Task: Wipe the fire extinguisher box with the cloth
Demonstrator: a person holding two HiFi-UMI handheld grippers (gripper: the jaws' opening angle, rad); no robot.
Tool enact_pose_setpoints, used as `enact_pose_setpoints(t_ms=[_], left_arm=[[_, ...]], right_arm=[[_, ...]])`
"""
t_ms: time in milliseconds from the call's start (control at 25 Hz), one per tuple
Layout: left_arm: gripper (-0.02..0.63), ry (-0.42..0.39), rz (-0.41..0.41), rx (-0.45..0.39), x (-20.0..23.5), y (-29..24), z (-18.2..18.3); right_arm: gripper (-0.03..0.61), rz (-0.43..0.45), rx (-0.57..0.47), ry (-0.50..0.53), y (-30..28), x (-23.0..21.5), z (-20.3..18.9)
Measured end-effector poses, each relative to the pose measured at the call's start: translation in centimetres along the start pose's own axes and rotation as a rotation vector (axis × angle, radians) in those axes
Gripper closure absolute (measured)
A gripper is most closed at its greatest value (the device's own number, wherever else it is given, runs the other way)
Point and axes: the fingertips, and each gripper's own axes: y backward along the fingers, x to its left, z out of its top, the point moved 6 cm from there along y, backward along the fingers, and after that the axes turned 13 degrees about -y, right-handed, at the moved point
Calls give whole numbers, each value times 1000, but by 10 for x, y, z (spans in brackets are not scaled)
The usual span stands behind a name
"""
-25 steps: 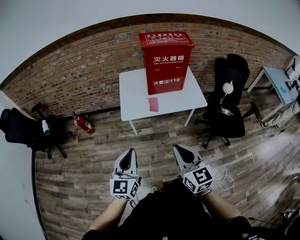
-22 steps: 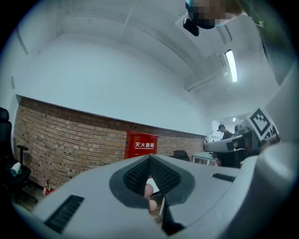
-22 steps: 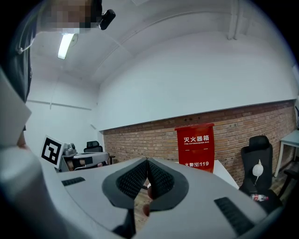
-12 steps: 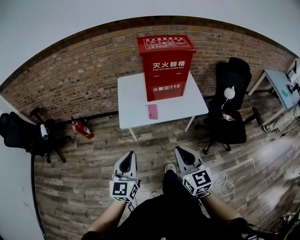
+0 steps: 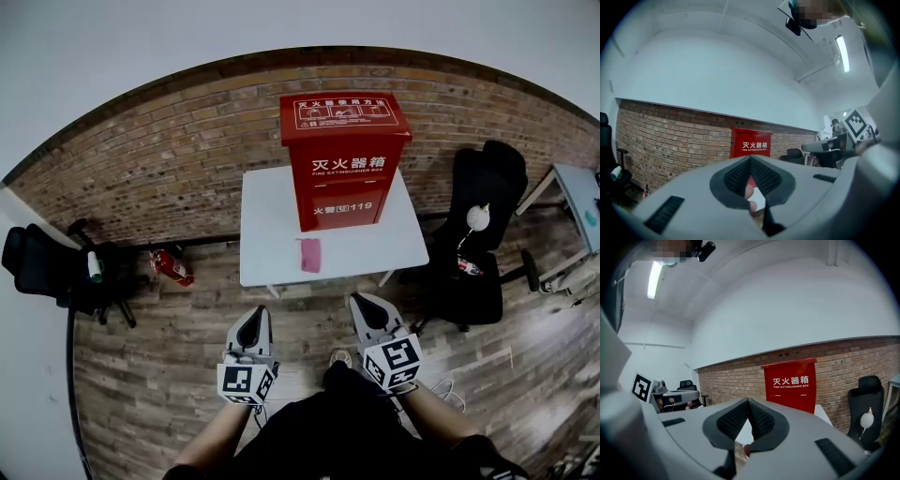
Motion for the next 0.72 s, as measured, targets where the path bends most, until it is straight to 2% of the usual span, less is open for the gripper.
enact_pose_setpoints(t_ms=[240,360,520,720], left_arm=[[589,8,18,31,-6,-66,13],[589,-7,62,23,-5,-90,19],[589,-9,112,34,0,-110,18],[589,-12,125,69,5,-127,17]], right_arm=[[558,66,27,34,-49,-49,29],[558,94,66,25,-72,-72,31],[558,116,89,15,-97,-95,33],[558,111,100,-32,-117,-114,35]])
